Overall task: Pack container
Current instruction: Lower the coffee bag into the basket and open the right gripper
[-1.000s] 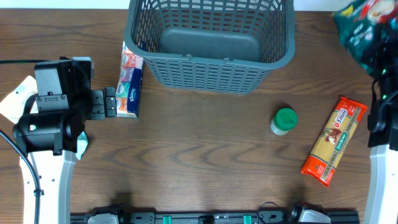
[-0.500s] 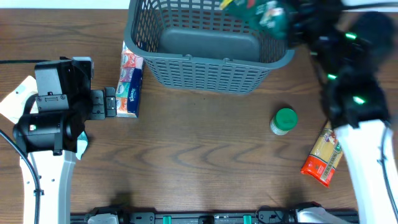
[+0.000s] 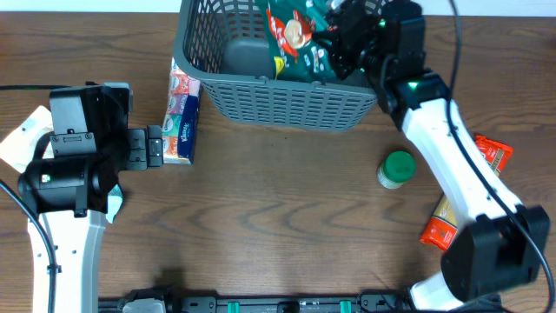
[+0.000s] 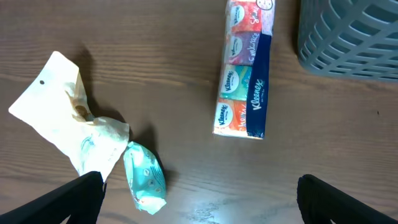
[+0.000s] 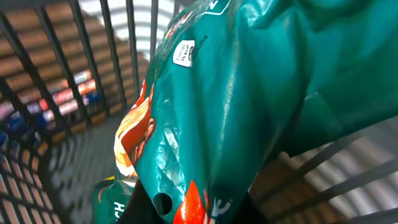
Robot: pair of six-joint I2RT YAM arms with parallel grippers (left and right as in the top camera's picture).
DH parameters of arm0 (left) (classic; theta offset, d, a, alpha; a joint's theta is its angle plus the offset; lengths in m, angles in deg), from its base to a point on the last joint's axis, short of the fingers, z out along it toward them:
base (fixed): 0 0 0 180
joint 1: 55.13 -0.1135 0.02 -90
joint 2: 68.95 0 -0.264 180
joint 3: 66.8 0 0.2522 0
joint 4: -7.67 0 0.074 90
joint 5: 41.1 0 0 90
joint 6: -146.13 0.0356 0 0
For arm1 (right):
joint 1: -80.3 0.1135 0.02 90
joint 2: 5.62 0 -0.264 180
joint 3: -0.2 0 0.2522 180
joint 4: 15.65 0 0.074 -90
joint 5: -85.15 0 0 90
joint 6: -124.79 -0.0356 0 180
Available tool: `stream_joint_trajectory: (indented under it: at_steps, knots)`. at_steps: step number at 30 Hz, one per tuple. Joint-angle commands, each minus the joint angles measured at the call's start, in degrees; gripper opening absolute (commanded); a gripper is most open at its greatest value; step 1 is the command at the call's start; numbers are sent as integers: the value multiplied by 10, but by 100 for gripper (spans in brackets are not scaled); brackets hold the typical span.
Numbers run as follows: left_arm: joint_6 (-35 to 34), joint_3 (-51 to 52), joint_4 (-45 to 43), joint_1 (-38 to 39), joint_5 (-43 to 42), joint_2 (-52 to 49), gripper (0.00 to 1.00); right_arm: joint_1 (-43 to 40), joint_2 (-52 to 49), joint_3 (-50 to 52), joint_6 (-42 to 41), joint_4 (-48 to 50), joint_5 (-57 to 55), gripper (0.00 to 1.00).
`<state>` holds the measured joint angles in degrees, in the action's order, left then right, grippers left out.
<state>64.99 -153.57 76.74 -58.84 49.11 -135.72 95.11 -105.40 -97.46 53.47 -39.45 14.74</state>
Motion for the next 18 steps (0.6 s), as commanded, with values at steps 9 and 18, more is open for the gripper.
stream_joint_trajectory:
  at_steps: [9, 18]
  knots:
    - [3, -10, 1, -2, -2, -2, 98, -2, -35, -24, -9, -38, 49, 1]
    - [3, -10, 2, -2, -2, -2, 99, -5, -32, -25, -11, -34, 48, 60]
